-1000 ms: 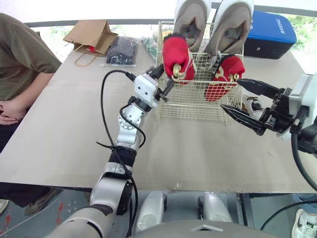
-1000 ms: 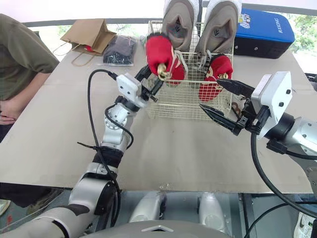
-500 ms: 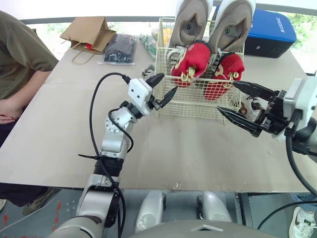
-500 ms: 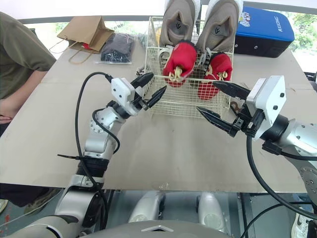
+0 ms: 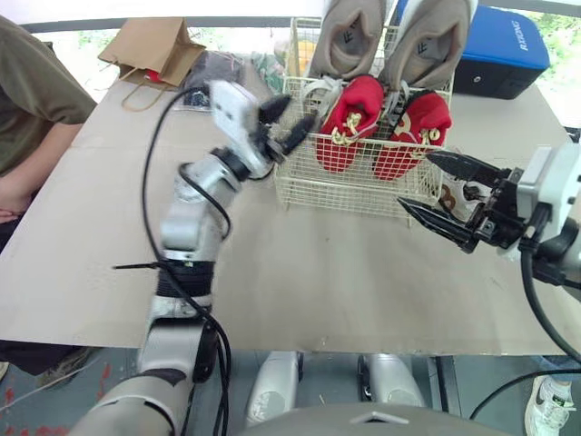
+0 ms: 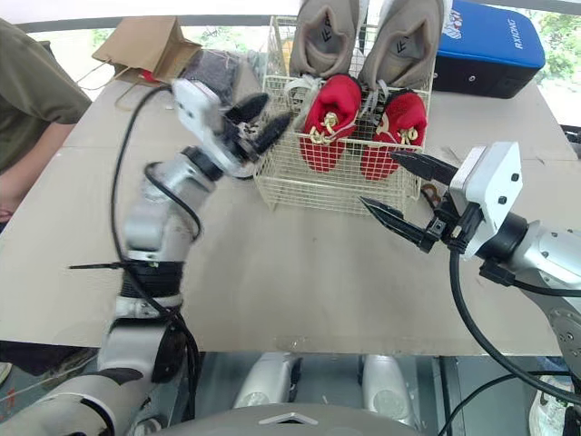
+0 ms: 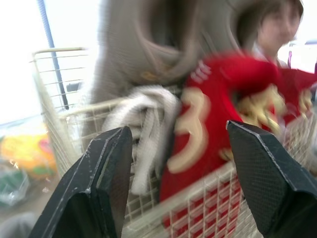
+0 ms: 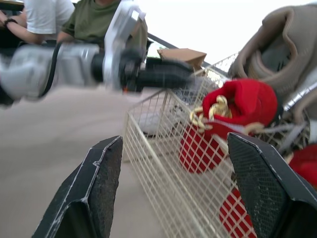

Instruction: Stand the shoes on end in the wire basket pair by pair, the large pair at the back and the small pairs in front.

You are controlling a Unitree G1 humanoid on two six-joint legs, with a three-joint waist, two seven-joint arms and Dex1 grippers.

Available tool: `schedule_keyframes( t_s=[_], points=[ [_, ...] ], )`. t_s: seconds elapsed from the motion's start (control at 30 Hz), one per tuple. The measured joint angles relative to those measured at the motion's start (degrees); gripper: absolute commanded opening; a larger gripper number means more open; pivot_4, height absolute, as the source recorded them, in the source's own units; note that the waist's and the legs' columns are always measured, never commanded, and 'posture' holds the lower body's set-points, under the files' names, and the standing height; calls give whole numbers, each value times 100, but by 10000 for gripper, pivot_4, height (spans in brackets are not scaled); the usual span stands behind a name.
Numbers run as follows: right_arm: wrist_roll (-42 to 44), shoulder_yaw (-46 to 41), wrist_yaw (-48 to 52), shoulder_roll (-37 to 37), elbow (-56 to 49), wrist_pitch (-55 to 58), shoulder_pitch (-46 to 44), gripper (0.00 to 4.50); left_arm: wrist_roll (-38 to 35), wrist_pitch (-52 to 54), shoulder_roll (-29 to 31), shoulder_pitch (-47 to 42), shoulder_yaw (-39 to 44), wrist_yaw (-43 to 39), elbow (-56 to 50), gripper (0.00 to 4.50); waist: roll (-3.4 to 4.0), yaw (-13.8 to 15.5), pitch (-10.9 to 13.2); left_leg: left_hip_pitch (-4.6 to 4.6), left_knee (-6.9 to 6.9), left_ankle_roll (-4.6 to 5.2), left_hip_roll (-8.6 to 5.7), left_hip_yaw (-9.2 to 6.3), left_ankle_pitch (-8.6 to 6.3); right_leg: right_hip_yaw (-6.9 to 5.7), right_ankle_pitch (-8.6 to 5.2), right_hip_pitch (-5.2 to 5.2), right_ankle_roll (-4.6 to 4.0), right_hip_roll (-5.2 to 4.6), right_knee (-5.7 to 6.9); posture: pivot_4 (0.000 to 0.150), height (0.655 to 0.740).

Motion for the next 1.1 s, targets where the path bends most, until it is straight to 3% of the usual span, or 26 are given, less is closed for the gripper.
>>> schedule_keyframes(
  t_s=[0.13,0.27,0.37,0.43,0.53,0.57,0.67,0.83,0.97,1.07,1.1],
  points=[
    [-7,-20,-110,5,-92,2,143,32153,153,858,672,-348,185,213,701,33279,0,-5,9,3,-1,0,-3,1,0,-1,0,1,1,-2,4,1500,7400],
    [42,-200,-384,-6,-187,219,473,32153,58,979,787,-352,134,-347,942,33279,-22,82,26,-6,0,-17,-3,1,10,-5,1,0,-1,-6,-1,1500,7400],
    [-424,-585,-921,-192,-225,738,1076,32153,-630,1483,692,-123,222,-745,253,33279,-29,98,32,-20,0,-27,-4,4,15,-4,1,-7,-1,-12,-6,1500,7400],
    [-700,-855,-1121,-498,-105,1268,1556,32153,-1297,2135,950,192,203,-1199,-458,33279,-29,56,32,-26,-6,-27,-3,12,15,4,0,-19,-1,-12,-4,1500,7400],
    [-412,-1249,-1296,-468,333,2078,1598,32153,-2175,2951,1343,468,239,-1696,-1317,33279,-23,-13,39,-14,-15,-14,4,25,8,20,0,-29,-4,-5,8,1500,7400],
    [-359,-1266,-1321,-465,426,2241,1513,32153,-2300,3050,1440,522,240,-1746,-1544,33279,-21,-21,40,-10,-16,-6,6,26,4,21,0,-28,-5,-3,11,1500,7400],
    [-507,-721,-1637,-537,1082,2891,499,32153,-2710,3334,2284,1014,87,-2530,-2571,44595,-15,-131,50,10,-16,-4,17,56,3,52,7,-28,-15,9,11,1500,7400],
    [-940,188,-1718,-311,2270,3010,-557,32153,-3131,3449,2656,1165,82,-2804,-3421,44857,-17,-54,52,4,-14,-3,17,57,3,54,7,-28,-15,9,5,1500,7400],
    [-1436,738,-1618,-37,3507,2929,-1156,32153,-3273,3438,2623,1328,119,-2503,-3556,44857,-16,-1,54,-15,-17,-4,16,64,3,60,8,-48,-14,7,4,1500,7400],
    [-1624,898,-1467,-17,3878,2857,-1246,23891,-3320,3424,2596,1438,128,-2343,-3627,45000,-14,12,54,-32,-20,-5,17,65,4,61,8,-68,-14,8,5,1500,7400],
    [-1838,1041,-1355,-23,4048,2602,-1251,18542,-3353,3400,2543,1492,139,-2226,-3673,45000,-14,15,54,-34,-20,-6,17,66,5,61,8,-70,-14,8,5,1500,7400]
  ],
)
